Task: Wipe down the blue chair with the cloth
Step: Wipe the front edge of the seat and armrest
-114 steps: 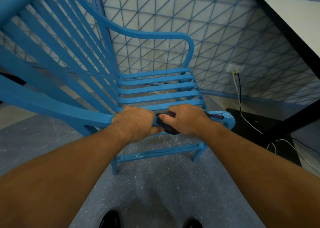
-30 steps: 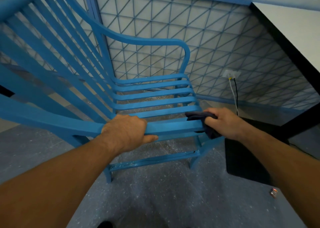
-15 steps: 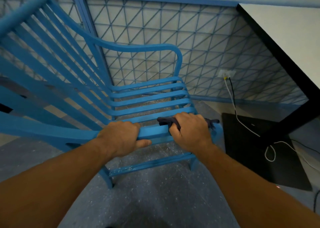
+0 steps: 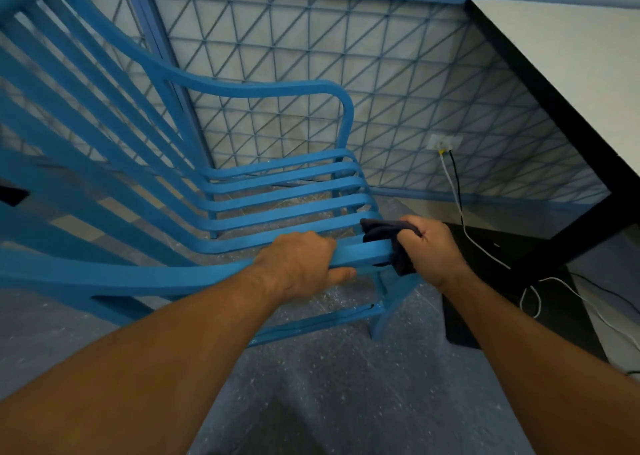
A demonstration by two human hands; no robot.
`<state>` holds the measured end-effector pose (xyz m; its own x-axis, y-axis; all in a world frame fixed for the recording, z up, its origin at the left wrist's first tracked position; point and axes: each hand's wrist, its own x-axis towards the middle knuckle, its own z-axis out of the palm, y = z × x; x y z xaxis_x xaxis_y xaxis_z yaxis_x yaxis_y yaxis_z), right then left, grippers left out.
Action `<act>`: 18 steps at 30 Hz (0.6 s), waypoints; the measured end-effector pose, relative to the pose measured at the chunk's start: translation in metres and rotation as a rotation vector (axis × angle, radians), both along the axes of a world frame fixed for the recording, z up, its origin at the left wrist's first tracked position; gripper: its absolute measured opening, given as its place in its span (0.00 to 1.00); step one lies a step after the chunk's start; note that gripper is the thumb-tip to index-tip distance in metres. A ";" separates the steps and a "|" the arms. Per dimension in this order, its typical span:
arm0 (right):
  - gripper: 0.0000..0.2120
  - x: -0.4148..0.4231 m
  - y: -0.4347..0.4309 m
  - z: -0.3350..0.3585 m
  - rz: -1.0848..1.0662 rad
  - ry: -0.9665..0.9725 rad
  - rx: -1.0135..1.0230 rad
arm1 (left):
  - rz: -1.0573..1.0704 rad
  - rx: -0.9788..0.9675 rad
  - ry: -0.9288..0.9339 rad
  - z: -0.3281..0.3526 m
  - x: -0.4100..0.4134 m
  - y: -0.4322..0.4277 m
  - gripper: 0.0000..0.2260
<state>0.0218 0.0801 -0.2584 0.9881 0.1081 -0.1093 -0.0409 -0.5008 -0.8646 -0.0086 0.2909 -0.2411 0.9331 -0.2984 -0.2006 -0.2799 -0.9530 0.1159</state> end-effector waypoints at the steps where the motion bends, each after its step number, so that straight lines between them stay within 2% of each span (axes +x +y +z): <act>1: 0.10 0.002 -0.003 -0.003 -0.032 0.020 0.036 | 0.000 -0.004 0.006 -0.001 0.000 0.000 0.20; 4: 0.10 0.003 -0.011 -0.006 -0.096 0.059 0.089 | -0.009 0.010 0.007 -0.002 -0.002 0.001 0.20; 6: 0.09 0.000 -0.009 -0.002 -0.052 0.073 0.063 | -0.006 0.014 0.000 -0.002 -0.002 0.000 0.20; 9: 0.06 -0.003 0.011 -0.002 0.068 -0.035 -0.163 | 0.021 0.006 0.007 0.000 -0.002 -0.002 0.19; 11: 0.12 -0.006 0.021 -0.004 0.098 -0.120 -0.295 | 0.035 -0.006 0.015 0.001 -0.003 -0.002 0.18; 12: 0.13 -0.006 0.023 -0.004 0.092 -0.145 -0.281 | 0.035 -0.008 0.016 0.001 -0.003 -0.003 0.18; 15: 0.06 -0.002 0.011 -0.010 0.033 -0.157 -0.127 | 0.033 0.001 0.012 0.000 -0.003 -0.002 0.18; 18: 0.09 0.002 -0.010 -0.020 -0.109 -0.050 0.114 | 0.013 0.017 -0.002 -0.002 -0.002 -0.001 0.20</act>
